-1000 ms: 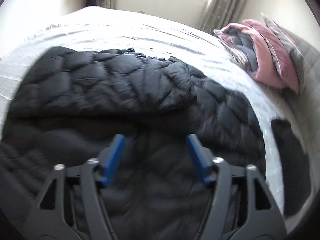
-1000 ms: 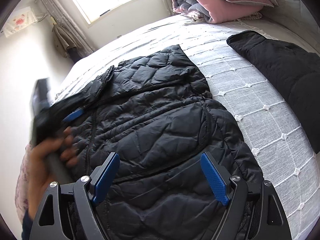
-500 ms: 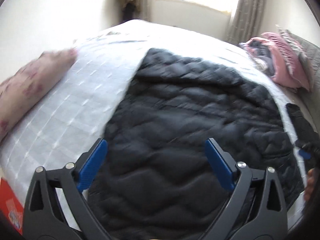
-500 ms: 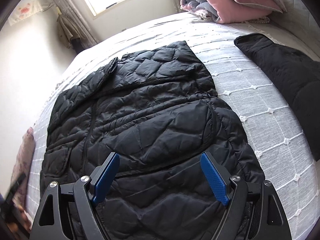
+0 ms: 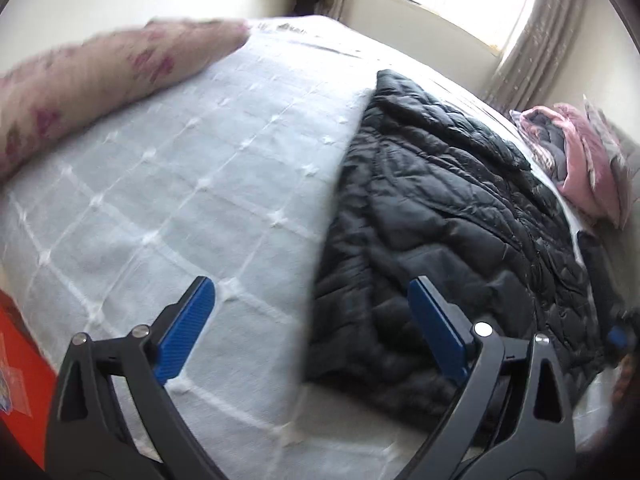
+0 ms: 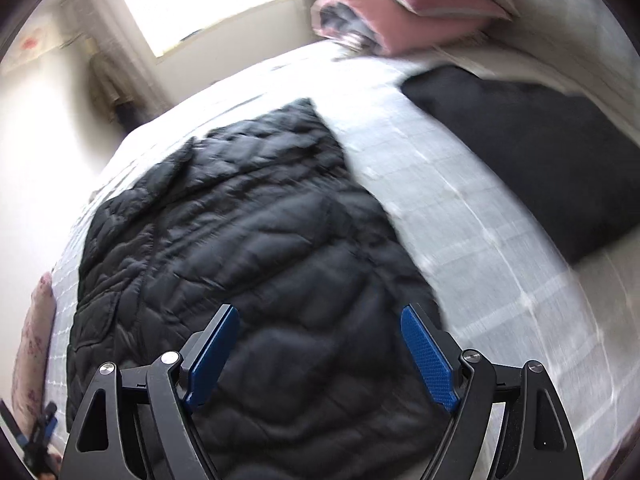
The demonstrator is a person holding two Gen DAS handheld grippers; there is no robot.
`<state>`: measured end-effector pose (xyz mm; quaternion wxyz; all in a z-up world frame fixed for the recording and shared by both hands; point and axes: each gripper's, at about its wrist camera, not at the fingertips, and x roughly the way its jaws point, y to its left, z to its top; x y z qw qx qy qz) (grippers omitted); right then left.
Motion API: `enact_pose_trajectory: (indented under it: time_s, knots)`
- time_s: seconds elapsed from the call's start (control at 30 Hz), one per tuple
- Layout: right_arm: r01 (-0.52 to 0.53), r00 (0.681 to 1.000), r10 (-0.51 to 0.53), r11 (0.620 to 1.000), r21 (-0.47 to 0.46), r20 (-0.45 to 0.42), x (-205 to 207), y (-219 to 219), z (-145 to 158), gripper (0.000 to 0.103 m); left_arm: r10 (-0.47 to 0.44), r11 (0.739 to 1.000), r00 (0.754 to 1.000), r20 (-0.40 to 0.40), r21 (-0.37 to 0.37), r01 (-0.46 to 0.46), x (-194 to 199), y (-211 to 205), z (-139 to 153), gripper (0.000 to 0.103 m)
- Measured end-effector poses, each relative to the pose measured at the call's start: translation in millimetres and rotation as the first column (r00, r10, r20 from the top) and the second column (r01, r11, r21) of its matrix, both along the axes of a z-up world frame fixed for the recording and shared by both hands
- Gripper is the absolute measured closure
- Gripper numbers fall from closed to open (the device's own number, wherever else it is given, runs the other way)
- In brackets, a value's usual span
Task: Fold large clothes
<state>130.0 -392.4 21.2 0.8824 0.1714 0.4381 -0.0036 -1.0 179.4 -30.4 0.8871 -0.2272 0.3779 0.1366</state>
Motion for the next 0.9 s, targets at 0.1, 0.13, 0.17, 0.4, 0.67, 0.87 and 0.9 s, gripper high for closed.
enact_pose_trajectory:
  time_s: [0.1, 0.13, 0.17, 0.4, 0.67, 0.87, 0.9]
  knots:
    - [0.074, 0.997, -0.073, 0.997, 0.035, -0.041, -19, -24, -14, 0.019, -0.015, 0.993, 1.000, 0.005, -0.113, 0.016, -8, 18, -7, 0.008]
    - [0.103, 0.993, -0.100, 0.994, 0.046, -0.054, -25, -32, -18, 0.019, -0.019, 0.992, 1.000, 0.003, -0.128, 0.019, -10, 20, -9, 0.014]
    - [0.135, 0.989, -0.130, 0.989, 0.064, -0.068, -30, -40, -22, 0.019, -0.023, 0.991, 1.000, -0.003, -0.134, 0.023, -11, 21, -11, 0.019]
    - [0.216, 0.973, -0.199, 0.965, 0.151, -0.120, -48, -69, -44, 0.025, -0.104, 0.968, 0.995, 0.003, -0.229, 0.102, -4, 4, -18, 0.038]
    - [0.163, 0.981, -0.132, 0.956, 0.245, -0.140, -42, -58, -58, 0.051, -0.151, 0.940, 0.988, -0.011, -0.312, 0.140, 8, -15, -31, 0.055]
    - [0.161, 0.979, -0.119, 0.949, 0.271, -0.165, -34, -48, -64, 0.056, -0.092, 0.951, 0.994, -0.054, -0.302, 0.071, 7, -9, -37, 0.055]
    - [0.154, 0.980, -0.112, 0.951, 0.269, -0.166, -33, -45, -64, 0.056, -0.084, 0.946, 0.995, -0.045, -0.319, 0.065, 6, -6, -37, 0.055]
